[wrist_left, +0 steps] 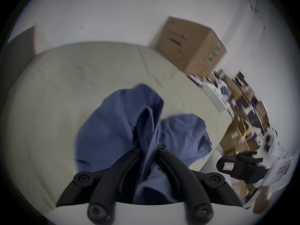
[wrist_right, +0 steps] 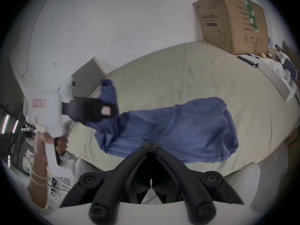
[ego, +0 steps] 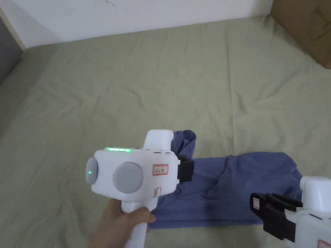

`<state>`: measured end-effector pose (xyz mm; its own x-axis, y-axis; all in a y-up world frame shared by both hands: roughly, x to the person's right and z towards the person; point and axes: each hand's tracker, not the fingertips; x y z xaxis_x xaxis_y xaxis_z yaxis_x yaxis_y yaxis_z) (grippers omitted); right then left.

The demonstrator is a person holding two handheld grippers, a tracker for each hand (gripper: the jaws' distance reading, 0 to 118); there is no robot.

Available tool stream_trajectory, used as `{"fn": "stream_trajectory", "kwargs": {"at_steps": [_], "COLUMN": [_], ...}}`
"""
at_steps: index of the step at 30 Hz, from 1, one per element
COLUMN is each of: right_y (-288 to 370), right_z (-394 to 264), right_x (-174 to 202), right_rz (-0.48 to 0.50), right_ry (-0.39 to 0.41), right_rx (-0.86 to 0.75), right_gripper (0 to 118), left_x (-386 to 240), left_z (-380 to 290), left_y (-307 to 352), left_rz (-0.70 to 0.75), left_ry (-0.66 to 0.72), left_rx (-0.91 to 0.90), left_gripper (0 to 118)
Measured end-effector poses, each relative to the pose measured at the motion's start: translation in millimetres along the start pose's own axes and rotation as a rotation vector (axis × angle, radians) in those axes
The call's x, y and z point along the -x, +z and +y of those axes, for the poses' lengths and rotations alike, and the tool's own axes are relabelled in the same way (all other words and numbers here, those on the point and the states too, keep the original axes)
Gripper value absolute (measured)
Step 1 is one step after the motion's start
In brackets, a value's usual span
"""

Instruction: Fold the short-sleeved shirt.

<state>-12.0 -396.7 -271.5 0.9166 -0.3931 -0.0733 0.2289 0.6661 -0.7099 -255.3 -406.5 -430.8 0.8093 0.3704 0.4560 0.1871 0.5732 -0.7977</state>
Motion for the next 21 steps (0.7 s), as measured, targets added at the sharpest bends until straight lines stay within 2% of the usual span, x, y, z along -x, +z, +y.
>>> {"fn": "stream_trajectory", "kwargs": {"at_steps": [4,5,6,7,8,9,12,16,17,18,19,20,21], "right_y": [5,6,6,5,5,4,1,0,0,0,-1,-1,-1], "right_z": [-4,-5,-6,-7,-7,-8,-9,-9,-9,-8,-7,-7,-7], "right_x": [-17,-19,-20,-23,-24,-24,-31,-30,-31,-32,-33,-35,-38], "right_rz": [-0.008,-0.013,-0.018,-0.023,-0.025,-0.025,-0.019,0.003,0.010,0.015,0.019,0.022,0.023], "right_ry": [-0.066,-0.069,-0.070,-0.071,-0.071,-0.070,-0.073,-0.070,-0.068,-0.066,-0.066,-0.066,-0.067], "right_rx": [-0.009,-0.009,-0.007,-0.007,-0.006,-0.003,0.001,-0.001,-0.002,-0.004,-0.005,-0.004,-0.005], "right_gripper": [0,0,0,0,0,0,0,0,0,0,0,0,0], "left_x": [-14,-14,-14,-10,-7,-3,6,31,37,42,44,44,40], "left_z": [-15,-18,-18,-20,-19,-18,-6,4,4,4,4,1,-3], "left_y": [-45,-50,-51,-49,-46,-40,-6,30,33,30,27,22,11], "left_rz": [0.032,0.036,0.033,0.023,0.003,-0.022,-0.087,-0.129,-0.110,-0.065,-0.025,0.044,0.084], "left_ry": [-0.030,-0.038,-0.031,-0.001,0.031,0.073,0.143,0.310,0.344,0.357,0.340,0.334,0.334], "left_rx": [0.128,0.131,0.134,0.139,0.140,0.126,0.007,-0.123,-0.147,-0.149,-0.136,-0.109,-0.082], "left_gripper": [9,13,30,58,94,107,109,108,105,94,66,14,0]}}
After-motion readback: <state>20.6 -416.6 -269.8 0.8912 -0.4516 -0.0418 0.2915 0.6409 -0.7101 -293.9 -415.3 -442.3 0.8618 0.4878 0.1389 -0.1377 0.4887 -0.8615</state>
